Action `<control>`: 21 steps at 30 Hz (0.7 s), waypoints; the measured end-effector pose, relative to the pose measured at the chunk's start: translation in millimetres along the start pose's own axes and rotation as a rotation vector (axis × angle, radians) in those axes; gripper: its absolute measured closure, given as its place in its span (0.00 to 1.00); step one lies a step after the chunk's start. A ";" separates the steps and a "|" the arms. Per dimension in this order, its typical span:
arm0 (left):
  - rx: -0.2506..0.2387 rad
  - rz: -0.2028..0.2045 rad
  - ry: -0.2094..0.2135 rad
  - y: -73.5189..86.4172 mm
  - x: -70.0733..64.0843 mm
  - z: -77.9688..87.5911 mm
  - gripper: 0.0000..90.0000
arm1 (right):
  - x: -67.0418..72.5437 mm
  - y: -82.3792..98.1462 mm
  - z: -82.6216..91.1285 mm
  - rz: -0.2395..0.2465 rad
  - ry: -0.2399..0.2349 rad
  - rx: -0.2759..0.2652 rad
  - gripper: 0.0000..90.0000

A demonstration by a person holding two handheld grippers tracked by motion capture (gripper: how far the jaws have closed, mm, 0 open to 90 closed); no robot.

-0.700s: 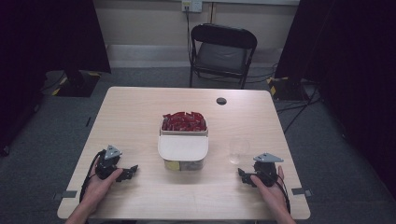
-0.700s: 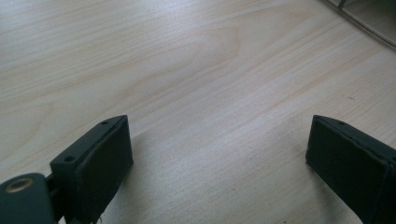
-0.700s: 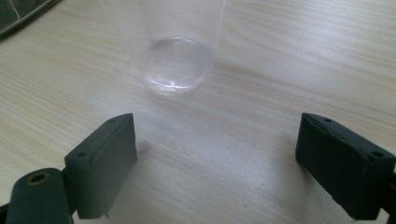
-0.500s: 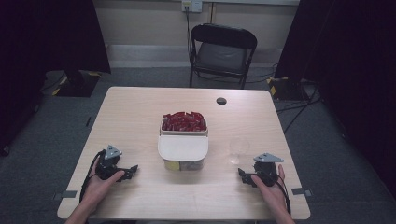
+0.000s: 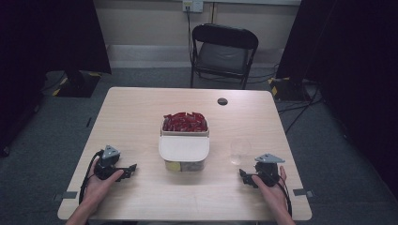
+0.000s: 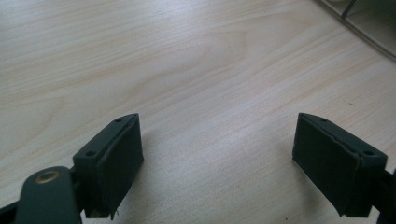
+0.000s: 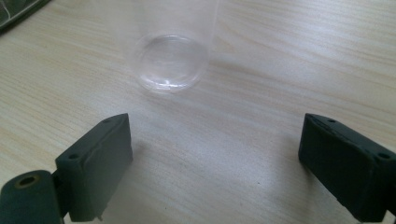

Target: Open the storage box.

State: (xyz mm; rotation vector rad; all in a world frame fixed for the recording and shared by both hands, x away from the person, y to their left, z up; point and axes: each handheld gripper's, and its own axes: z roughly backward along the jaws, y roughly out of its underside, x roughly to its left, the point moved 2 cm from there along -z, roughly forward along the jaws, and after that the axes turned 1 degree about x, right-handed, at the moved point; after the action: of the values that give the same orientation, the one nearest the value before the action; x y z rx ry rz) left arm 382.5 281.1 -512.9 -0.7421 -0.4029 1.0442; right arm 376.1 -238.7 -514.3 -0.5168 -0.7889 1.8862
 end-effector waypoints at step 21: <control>-0.045 -0.018 0.111 -12.0 -16.8 7.8 0.19 | 0.3 0.7 0.7 -0.007 0.006 0.000 0.10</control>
State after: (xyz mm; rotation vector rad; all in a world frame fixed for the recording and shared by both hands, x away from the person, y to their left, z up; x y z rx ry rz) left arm 377.4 265.5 -498.2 -0.8310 -0.3377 0.9753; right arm 375.0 -238.8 -514.3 -0.5192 -0.7859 1.8778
